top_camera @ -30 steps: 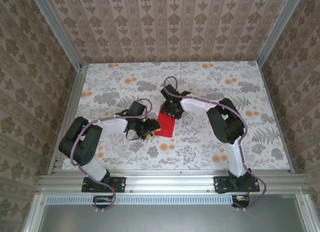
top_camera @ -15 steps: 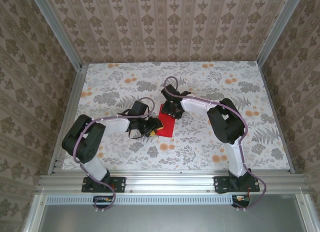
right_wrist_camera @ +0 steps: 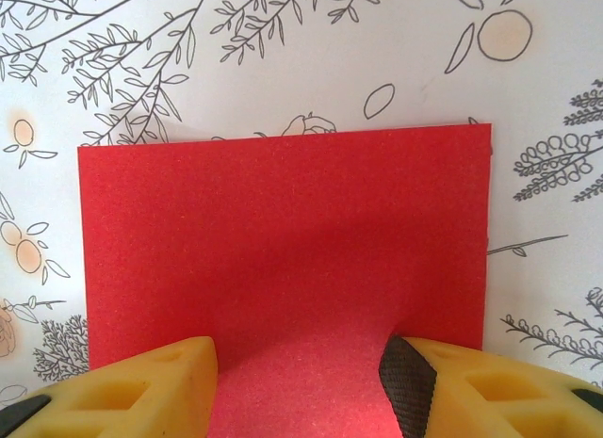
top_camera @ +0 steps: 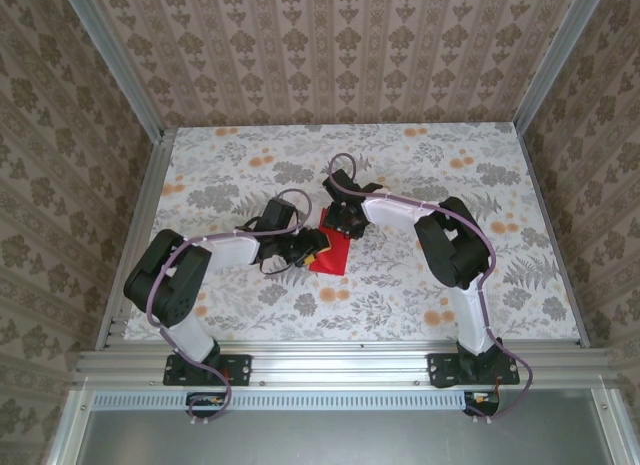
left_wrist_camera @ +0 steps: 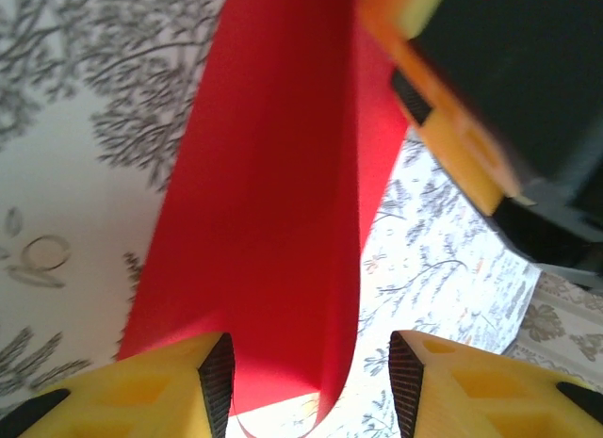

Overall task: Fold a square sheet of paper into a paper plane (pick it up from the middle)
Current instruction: Fold the triangle a second time at the center of the table.

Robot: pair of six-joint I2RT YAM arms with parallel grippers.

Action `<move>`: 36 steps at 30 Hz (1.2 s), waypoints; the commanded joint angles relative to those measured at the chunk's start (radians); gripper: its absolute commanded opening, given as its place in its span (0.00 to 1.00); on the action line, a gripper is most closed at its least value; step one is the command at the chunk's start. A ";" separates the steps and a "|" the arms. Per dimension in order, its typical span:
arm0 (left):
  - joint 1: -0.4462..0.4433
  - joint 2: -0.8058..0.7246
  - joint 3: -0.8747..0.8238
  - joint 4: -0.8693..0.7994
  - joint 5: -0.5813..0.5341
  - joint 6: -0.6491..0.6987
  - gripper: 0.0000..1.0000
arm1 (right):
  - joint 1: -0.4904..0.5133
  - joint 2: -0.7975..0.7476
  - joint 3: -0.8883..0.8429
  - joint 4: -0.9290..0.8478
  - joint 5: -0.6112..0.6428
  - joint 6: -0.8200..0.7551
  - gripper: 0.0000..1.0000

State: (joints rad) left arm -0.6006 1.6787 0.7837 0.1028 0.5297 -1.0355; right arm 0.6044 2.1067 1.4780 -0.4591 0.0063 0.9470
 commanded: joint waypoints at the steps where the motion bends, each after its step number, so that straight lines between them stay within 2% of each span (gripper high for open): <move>1: 0.002 -0.044 -0.018 0.102 0.051 0.030 0.50 | -0.004 0.091 -0.072 -0.083 -0.035 0.022 0.55; 8: -0.001 -0.064 -0.062 0.214 0.106 0.025 0.51 | -0.005 0.091 -0.080 -0.057 -0.049 0.030 0.55; 13: -0.001 -0.074 -0.071 0.102 0.058 0.073 0.48 | -0.006 0.086 -0.084 -0.050 -0.054 0.030 0.55; 16: -0.002 -0.072 -0.057 0.018 0.005 0.099 0.42 | -0.009 0.079 -0.092 -0.043 -0.063 0.030 0.54; 22: -0.002 -0.066 -0.024 -0.111 -0.088 0.139 0.25 | -0.025 0.018 -0.111 0.018 -0.130 -0.006 0.50; 27: -0.001 -0.044 -0.003 -0.150 -0.104 0.162 0.10 | -0.043 -0.068 -0.120 0.072 -0.213 -0.080 0.46; 31: -0.002 -0.038 0.017 -0.202 -0.131 0.199 0.04 | -0.051 -0.114 -0.118 0.082 -0.259 -0.168 0.42; 36: -0.002 -0.041 0.044 -0.260 -0.149 0.238 0.02 | -0.052 -0.113 -0.114 0.031 -0.251 -0.247 0.36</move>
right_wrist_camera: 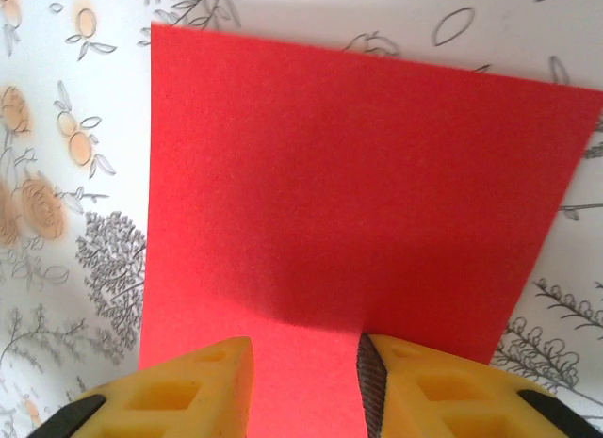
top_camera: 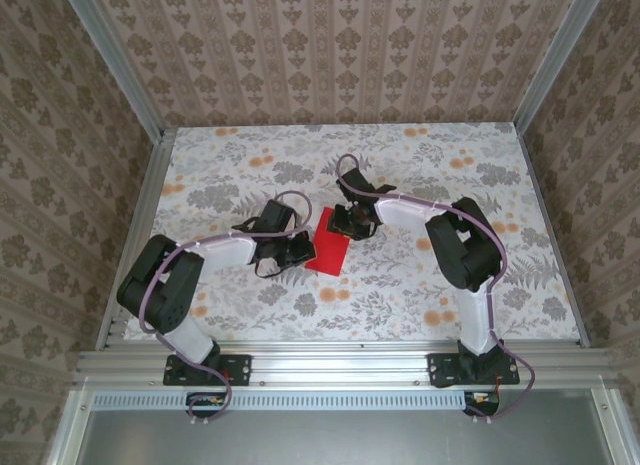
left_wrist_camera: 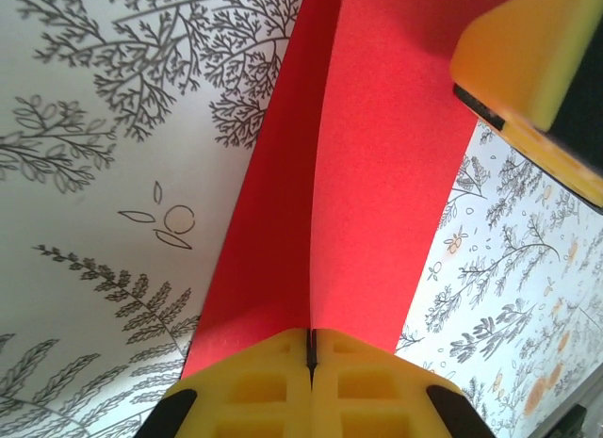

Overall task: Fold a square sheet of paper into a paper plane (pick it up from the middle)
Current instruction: Fold the triangle a second time at the center of the table.

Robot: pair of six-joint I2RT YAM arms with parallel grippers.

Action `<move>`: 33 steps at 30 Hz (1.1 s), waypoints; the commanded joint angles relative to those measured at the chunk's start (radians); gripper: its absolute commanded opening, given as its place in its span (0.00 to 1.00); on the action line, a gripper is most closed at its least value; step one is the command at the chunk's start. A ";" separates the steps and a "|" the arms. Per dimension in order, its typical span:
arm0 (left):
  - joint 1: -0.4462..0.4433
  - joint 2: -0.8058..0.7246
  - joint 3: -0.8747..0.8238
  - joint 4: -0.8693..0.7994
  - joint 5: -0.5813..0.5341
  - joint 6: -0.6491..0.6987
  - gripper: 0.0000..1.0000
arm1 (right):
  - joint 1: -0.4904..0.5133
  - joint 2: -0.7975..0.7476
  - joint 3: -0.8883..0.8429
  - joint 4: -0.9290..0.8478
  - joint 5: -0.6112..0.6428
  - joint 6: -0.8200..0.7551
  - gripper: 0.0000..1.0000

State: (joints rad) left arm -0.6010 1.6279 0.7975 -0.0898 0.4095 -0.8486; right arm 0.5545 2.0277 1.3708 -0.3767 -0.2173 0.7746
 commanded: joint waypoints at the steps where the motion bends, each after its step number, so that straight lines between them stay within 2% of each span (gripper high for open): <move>1: -0.002 0.010 0.032 -0.073 -0.031 0.052 0.02 | -0.002 -0.029 -0.006 -0.059 -0.025 -0.080 0.35; 9: -0.002 0.021 0.058 -0.082 -0.017 0.052 0.05 | -0.008 0.003 -0.017 -0.095 0.012 -0.096 0.32; 13: -0.002 0.019 0.056 -0.025 0.046 0.020 0.24 | -0.008 0.020 -0.024 -0.094 0.001 -0.094 0.29; 18: -0.002 0.035 0.034 0.141 0.176 -0.064 0.37 | -0.008 0.032 -0.048 -0.067 -0.020 -0.069 0.28; 23: -0.003 0.036 0.024 0.236 0.217 -0.102 0.40 | -0.008 0.040 -0.065 -0.040 -0.041 -0.045 0.27; 33: -0.019 0.091 0.044 0.257 0.206 -0.091 0.37 | -0.018 0.035 -0.091 0.017 -0.101 -0.014 0.24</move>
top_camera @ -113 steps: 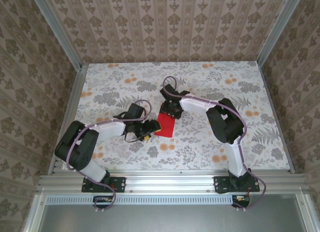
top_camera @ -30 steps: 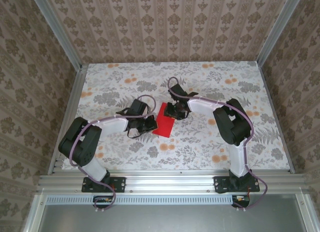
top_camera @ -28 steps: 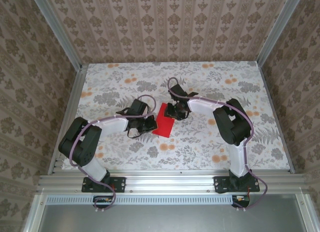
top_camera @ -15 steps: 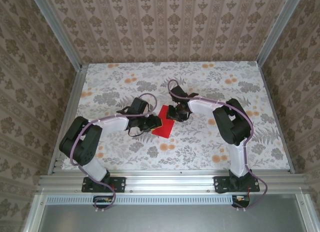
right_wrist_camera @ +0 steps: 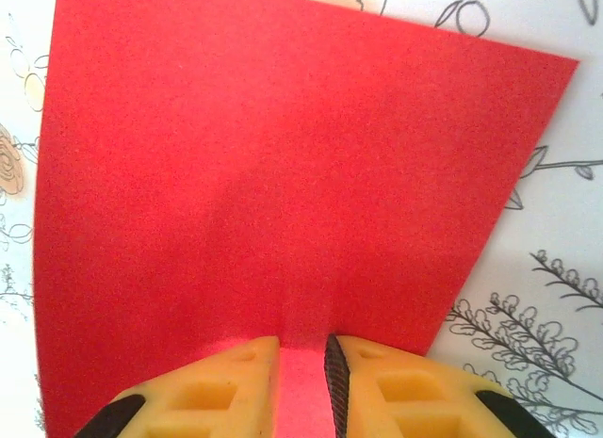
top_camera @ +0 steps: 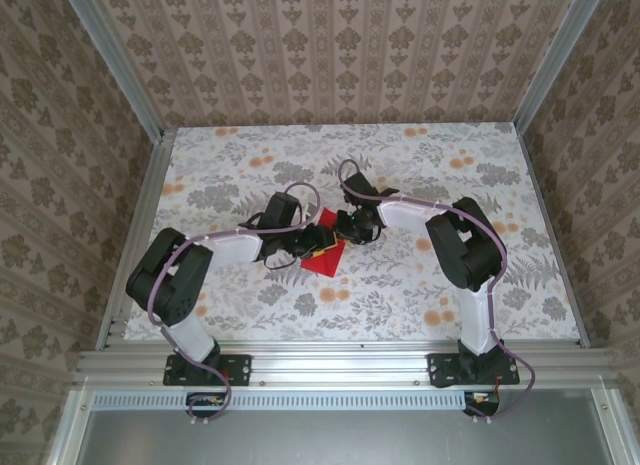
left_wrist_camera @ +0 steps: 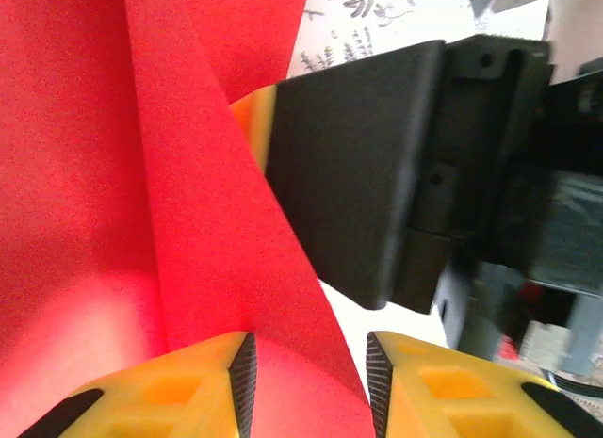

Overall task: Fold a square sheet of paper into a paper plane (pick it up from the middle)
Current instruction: Fold the triangle a second time at the center of the table.

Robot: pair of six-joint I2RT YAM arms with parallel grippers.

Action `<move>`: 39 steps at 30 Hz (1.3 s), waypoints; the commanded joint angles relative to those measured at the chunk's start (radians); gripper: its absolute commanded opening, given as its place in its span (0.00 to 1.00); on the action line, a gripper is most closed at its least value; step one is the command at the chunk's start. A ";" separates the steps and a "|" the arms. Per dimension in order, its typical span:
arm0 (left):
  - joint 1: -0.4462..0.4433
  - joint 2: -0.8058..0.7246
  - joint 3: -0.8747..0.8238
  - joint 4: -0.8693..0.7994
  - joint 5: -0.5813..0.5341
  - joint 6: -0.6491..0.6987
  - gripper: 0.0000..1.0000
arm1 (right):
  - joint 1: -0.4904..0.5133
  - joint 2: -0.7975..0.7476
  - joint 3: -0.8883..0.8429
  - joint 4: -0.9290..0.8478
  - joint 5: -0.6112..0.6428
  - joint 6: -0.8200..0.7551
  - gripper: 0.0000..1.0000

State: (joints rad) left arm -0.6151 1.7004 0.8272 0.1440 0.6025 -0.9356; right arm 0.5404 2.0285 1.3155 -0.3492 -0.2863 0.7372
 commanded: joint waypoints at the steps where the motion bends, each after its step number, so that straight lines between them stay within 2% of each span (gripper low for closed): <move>1: -0.005 0.024 0.016 0.016 0.006 -0.002 0.36 | -0.008 0.032 -0.037 -0.006 -0.040 0.025 0.23; 13: -0.002 0.058 0.023 0.011 -0.027 0.007 0.34 | -0.045 -0.024 -0.068 0.064 -0.134 0.031 0.24; 21: 0.003 0.056 0.004 0.067 -0.008 -0.009 0.44 | -0.059 -0.015 -0.055 0.054 -0.164 0.030 0.27; 25: 0.005 0.053 -0.007 0.098 0.002 -0.017 0.45 | -0.059 0.004 -0.068 0.059 -0.162 0.047 0.26; 34: 0.006 0.059 0.002 0.039 -0.057 -0.014 0.26 | -0.062 -0.016 -0.073 0.100 -0.191 0.054 0.26; 39: 0.006 0.069 0.014 0.005 -0.077 -0.013 0.22 | -0.074 -0.037 -0.086 0.155 -0.236 0.075 0.27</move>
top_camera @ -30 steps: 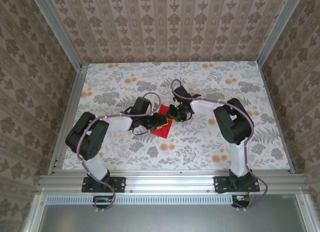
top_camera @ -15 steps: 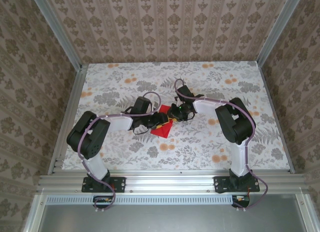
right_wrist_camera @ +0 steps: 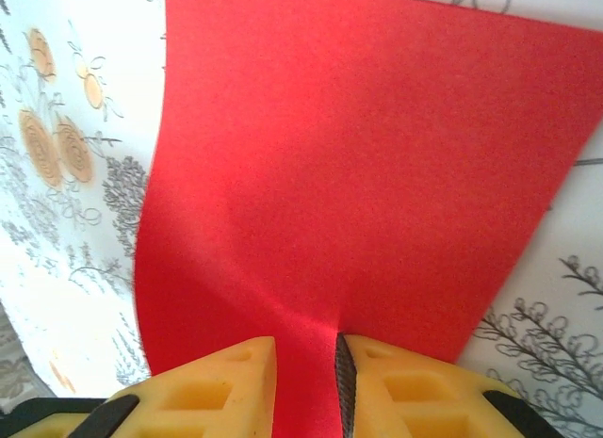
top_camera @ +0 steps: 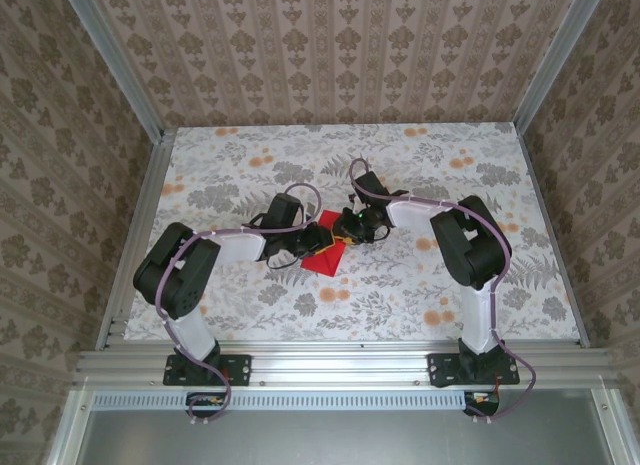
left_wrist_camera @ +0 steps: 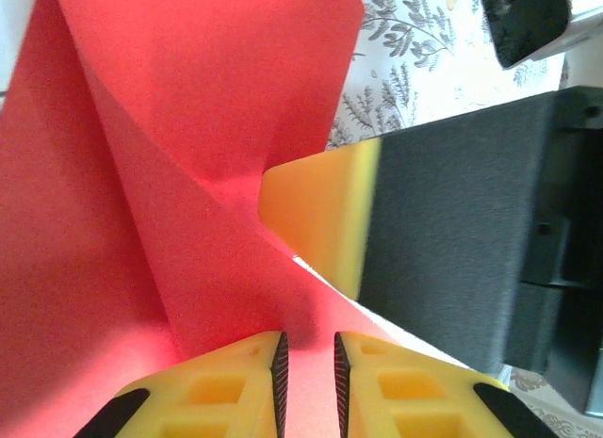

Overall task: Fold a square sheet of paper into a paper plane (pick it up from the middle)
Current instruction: Fold the triangle a second time at the center of the table.

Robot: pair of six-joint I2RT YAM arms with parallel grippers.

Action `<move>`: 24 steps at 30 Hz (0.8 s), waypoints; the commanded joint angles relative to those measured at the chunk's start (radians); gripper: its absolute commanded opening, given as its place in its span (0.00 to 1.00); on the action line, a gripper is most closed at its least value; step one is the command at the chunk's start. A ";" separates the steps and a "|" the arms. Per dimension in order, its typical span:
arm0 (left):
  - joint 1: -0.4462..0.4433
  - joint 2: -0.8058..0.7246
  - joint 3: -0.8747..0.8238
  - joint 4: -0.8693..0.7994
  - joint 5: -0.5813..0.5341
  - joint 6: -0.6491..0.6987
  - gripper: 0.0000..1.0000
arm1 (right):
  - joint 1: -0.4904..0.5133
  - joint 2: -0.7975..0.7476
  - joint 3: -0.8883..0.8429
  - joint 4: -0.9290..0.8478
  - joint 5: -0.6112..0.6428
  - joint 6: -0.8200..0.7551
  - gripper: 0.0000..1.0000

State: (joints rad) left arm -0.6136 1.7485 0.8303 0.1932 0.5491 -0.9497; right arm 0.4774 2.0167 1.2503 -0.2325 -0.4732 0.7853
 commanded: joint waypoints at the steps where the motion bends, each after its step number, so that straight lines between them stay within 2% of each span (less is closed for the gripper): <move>1: 0.005 0.024 0.013 -0.048 -0.026 0.000 0.21 | -0.015 -0.035 -0.027 0.054 -0.058 0.035 0.28; 6: 0.005 0.029 0.018 -0.078 -0.048 0.001 0.19 | -0.031 -0.077 -0.059 0.125 -0.100 0.061 0.32; 12: 0.005 0.032 0.025 -0.083 -0.059 -0.006 0.19 | -0.035 -0.155 -0.119 0.131 -0.107 0.028 0.37; 20: 0.005 0.033 0.033 -0.081 -0.060 -0.017 0.19 | -0.031 -0.223 -0.181 -0.026 -0.062 -0.074 0.44; 24: 0.005 0.027 0.033 -0.081 -0.062 -0.018 0.19 | -0.012 -0.223 -0.198 -0.042 -0.076 -0.078 0.46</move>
State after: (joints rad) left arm -0.6136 1.7683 0.8421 0.1268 0.4969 -0.9508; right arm 0.4496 1.8126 1.0706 -0.2073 -0.5503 0.7357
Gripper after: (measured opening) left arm 0.187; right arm 0.457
